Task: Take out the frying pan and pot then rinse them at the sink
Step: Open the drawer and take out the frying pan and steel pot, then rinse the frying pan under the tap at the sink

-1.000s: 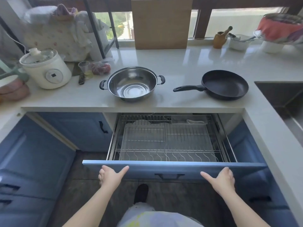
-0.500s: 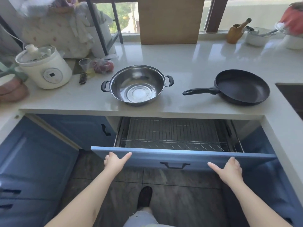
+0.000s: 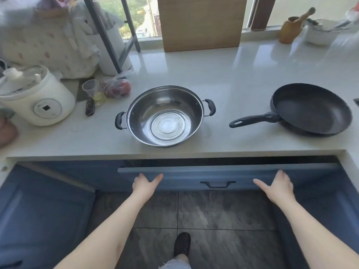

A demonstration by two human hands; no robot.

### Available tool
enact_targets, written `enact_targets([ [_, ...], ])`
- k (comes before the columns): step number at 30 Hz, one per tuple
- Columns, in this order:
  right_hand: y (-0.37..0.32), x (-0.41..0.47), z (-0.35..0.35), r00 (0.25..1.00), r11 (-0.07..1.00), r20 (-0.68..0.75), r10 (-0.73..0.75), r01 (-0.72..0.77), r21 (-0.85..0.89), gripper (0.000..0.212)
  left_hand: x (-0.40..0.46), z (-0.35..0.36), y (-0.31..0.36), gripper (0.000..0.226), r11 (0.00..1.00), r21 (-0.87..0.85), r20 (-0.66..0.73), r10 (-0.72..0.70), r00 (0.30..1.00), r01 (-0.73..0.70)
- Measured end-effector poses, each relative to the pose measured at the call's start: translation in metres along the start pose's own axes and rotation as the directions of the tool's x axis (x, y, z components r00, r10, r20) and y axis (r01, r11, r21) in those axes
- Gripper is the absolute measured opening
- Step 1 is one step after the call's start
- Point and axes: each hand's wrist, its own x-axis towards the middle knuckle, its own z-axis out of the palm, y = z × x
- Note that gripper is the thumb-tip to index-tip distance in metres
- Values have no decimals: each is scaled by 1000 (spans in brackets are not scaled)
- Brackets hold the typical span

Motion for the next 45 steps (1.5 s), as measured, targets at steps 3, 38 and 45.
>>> enact_targets([
  [3, -16, 13, 0, 1000, 1000, -3, -5, 5, -9, 110, 17, -7, 11, 97, 998, 22, 2, 57, 998, -57],
  [38, 90, 46, -237, 968, 989, -251, 22, 17, 150, 107, -96, 130, 384, 106, 409, 147, 435, 791, 431, -900],
  [45, 84, 145, -279, 974, 973, -9, -227, 227, 36, 127, -40, 160, 414, 136, 532, 412, 442, 593, 673, -740],
])
